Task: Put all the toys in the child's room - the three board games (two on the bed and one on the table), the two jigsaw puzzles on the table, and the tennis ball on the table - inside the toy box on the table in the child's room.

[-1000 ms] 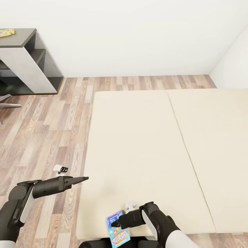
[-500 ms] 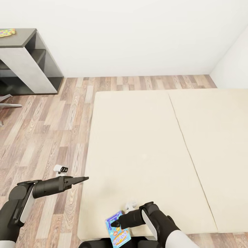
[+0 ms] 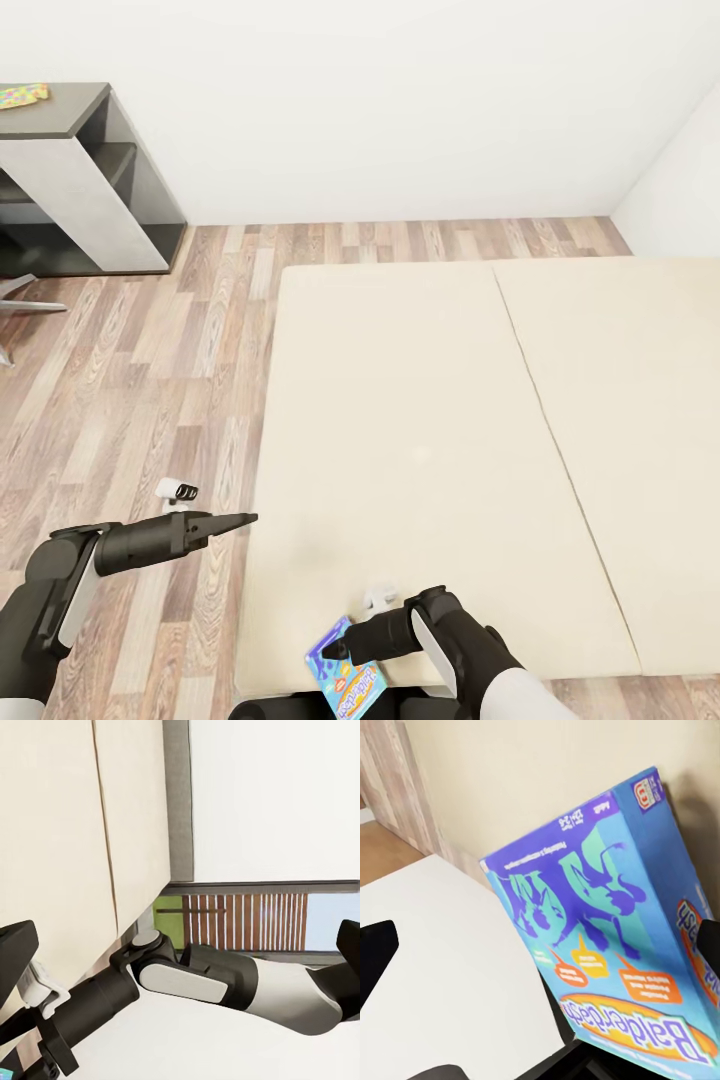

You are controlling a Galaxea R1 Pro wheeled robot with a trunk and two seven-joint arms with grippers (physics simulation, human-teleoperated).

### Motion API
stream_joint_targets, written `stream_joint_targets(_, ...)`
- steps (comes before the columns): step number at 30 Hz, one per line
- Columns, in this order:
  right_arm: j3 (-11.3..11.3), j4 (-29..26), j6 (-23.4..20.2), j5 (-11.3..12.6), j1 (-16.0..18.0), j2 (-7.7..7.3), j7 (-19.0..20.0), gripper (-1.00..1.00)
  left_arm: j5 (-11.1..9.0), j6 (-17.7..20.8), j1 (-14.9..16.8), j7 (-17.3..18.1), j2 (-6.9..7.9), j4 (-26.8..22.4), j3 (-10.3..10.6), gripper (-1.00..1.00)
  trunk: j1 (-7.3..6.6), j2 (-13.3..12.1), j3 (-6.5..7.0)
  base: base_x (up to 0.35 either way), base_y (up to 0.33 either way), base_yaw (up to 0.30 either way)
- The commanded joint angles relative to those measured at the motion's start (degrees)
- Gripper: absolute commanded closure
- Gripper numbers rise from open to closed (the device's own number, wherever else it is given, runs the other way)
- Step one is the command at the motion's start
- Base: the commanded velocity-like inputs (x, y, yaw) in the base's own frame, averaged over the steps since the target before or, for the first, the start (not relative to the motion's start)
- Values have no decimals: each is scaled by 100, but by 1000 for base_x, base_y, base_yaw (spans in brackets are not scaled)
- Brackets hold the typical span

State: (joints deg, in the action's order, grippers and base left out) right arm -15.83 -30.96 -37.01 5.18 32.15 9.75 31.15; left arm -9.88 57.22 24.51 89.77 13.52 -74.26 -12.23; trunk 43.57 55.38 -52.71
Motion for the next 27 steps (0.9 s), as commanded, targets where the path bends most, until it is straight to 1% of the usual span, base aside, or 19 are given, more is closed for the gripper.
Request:
stream_joint_targets(1,-17,-7,-39,53,2,-2,-19,-100,2,61,1,23,1,-1,1,-100,1,3,-3,0,2,0)
stream_joint_targets(15,-17,-7,-31,53,2,-7,-18,-100,2,61,1,23,8,-1,-7,-100,1,3,-3,0,0,0)
stream_joint_targets(27,9,-26,-44,61,-3,-43,49,-100,4,61,0,23,10,-1,-31,-100,1,3,-3,0,0,0)
